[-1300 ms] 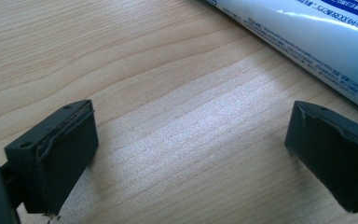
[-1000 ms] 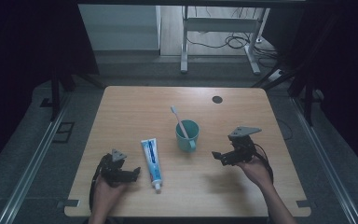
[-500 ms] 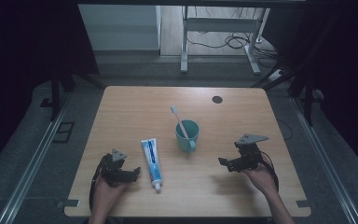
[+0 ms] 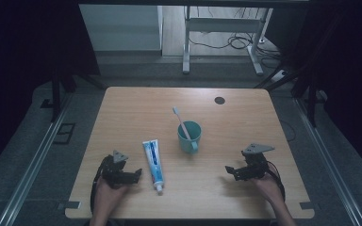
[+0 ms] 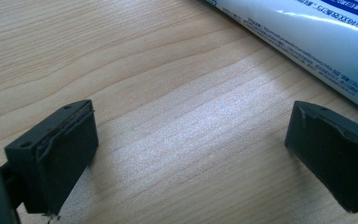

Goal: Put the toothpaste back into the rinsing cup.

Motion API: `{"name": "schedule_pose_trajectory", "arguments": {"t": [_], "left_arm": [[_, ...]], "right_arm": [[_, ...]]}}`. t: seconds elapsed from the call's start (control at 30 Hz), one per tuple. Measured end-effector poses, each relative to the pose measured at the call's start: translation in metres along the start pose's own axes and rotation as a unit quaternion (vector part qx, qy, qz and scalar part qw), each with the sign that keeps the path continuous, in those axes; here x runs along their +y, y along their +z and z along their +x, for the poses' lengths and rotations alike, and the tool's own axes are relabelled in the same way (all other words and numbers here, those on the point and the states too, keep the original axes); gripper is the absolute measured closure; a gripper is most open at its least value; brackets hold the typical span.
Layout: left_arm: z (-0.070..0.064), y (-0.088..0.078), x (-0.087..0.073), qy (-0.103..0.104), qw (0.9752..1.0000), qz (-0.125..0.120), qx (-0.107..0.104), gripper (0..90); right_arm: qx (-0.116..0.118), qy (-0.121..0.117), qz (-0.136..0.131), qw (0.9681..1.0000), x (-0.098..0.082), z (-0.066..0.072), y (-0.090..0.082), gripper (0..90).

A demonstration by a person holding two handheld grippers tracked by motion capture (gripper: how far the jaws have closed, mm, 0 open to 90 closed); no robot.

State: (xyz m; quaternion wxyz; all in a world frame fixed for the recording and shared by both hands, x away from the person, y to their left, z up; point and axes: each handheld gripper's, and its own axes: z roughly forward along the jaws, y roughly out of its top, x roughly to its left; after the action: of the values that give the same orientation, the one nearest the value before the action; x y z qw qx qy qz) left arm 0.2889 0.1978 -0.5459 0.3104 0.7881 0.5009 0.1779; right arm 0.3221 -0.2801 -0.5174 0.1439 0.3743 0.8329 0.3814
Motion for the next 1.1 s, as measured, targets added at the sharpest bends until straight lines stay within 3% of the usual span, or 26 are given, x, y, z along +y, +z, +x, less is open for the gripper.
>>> {"name": "schedule_pose_trajectory", "arguments": {"t": [0.4, 0.6, 0.93, 1.1], "left_arm": [[0.0, -0.001, 0.0, -0.001, 1.0, -0.002, 0.002, 3.6], [0.001, -0.004, -0.001, 0.001, 1.0, -0.009, -0.001, 14.1], [-0.001, -0.008, 0.002, 0.004, 0.9999, -0.013, -0.007, 23.5], [-0.001, -0.014, 0.004, 0.002, 0.9994, -0.028, -0.023, 32.2]], "right_arm": [[-0.007, 0.0, 0.012, 0.9999, -0.019, -0.003, 0.006, 1.2], [-0.008, 0.001, 0.018, 0.9998, -0.025, -0.006, 0.009, 1.8], [-0.02, -0.01, 0.025, 0.9994, -0.026, -0.004, 0.009, 3.8], [-0.02, -0.011, 0.025, 0.9994, -0.026, -0.004, 0.009, 3.9]]}}
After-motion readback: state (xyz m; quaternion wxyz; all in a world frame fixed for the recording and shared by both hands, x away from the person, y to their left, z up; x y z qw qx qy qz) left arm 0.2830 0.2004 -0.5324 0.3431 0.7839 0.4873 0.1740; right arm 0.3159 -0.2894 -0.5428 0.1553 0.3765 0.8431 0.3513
